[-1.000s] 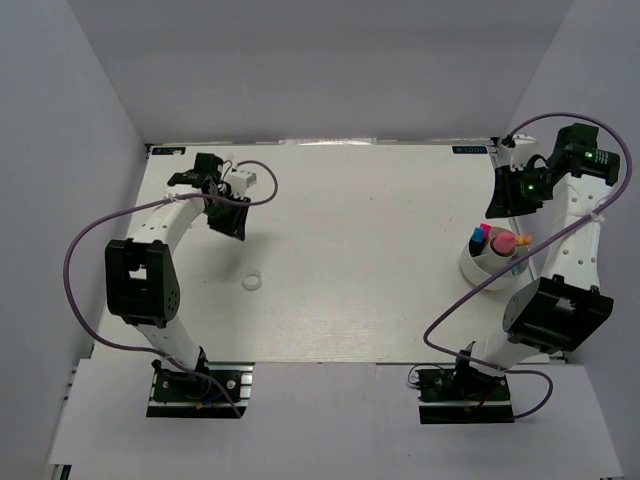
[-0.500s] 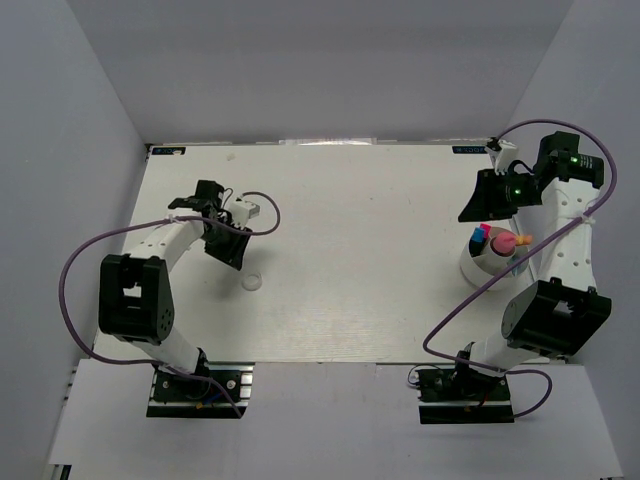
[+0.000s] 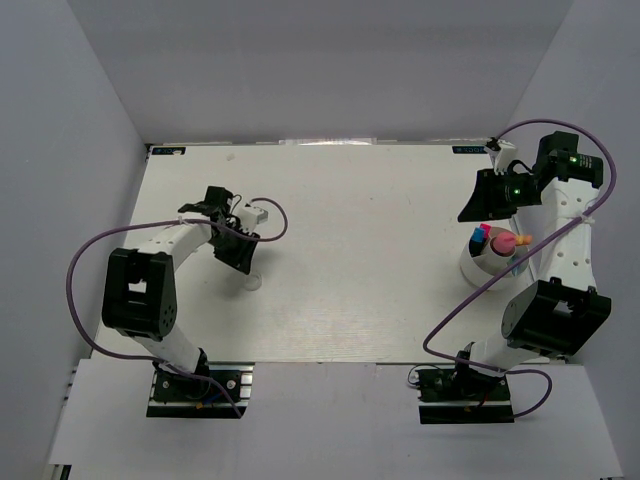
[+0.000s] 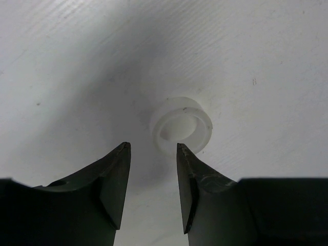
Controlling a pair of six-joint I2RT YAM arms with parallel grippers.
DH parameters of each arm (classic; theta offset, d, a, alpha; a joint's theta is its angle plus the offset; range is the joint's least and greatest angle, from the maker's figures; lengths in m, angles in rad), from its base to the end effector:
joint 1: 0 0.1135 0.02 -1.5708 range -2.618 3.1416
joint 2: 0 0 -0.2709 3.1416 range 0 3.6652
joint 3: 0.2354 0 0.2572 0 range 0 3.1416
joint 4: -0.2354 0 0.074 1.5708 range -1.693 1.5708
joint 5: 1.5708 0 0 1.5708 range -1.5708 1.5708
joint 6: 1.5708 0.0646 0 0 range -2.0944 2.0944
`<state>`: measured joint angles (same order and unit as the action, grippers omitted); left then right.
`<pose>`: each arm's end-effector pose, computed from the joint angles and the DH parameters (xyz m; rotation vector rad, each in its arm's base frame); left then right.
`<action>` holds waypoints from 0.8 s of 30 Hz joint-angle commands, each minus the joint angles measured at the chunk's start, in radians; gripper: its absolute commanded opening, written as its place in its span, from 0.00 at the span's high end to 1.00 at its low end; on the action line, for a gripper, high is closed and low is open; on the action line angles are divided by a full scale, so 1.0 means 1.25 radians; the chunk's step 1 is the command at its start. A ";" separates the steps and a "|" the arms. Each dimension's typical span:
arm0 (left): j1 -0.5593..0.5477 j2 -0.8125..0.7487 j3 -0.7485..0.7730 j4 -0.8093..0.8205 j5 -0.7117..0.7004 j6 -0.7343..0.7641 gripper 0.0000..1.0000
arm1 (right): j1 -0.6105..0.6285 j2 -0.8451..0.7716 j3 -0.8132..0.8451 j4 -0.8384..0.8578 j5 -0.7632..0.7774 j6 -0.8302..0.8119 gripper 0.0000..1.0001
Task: Sort the stationery into containers
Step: Pick up the stationery from the center of the board.
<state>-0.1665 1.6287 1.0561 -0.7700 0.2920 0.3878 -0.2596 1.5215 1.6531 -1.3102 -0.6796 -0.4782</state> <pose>0.3018 -0.0696 0.1665 0.8287 2.7370 -0.3817 0.2948 -0.0363 0.3615 -0.4415 2.4344 0.6370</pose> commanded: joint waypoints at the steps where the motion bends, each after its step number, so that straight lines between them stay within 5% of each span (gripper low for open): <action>1: -0.017 -0.008 -0.029 0.031 0.020 -0.008 0.49 | 0.004 -0.002 0.021 -0.001 -0.001 0.002 0.64; 8: -0.034 -0.016 -0.068 0.088 -0.031 -0.022 0.52 | 0.003 0.000 0.080 0.000 0.004 -0.005 0.67; 16: -0.041 0.019 -0.074 0.110 -0.047 -0.045 0.66 | 0.021 -0.054 0.168 0.081 -0.031 -0.031 0.70; 21: -0.041 0.054 0.030 0.033 0.064 -0.068 0.86 | 0.096 -0.075 0.187 0.096 -0.014 -0.124 0.55; 23: -0.041 0.046 0.092 0.005 0.168 -0.096 0.91 | 0.164 -0.099 0.162 0.151 0.048 -0.130 0.35; 24: -0.050 0.042 0.111 0.001 0.199 -0.114 0.93 | 0.184 -0.114 0.155 0.163 0.083 -0.147 0.33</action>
<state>-0.2127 1.7164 1.0943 -0.7307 0.3431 0.3038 -0.1139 1.4353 1.8496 -1.1995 -0.6537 -0.5869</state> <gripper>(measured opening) 0.184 0.631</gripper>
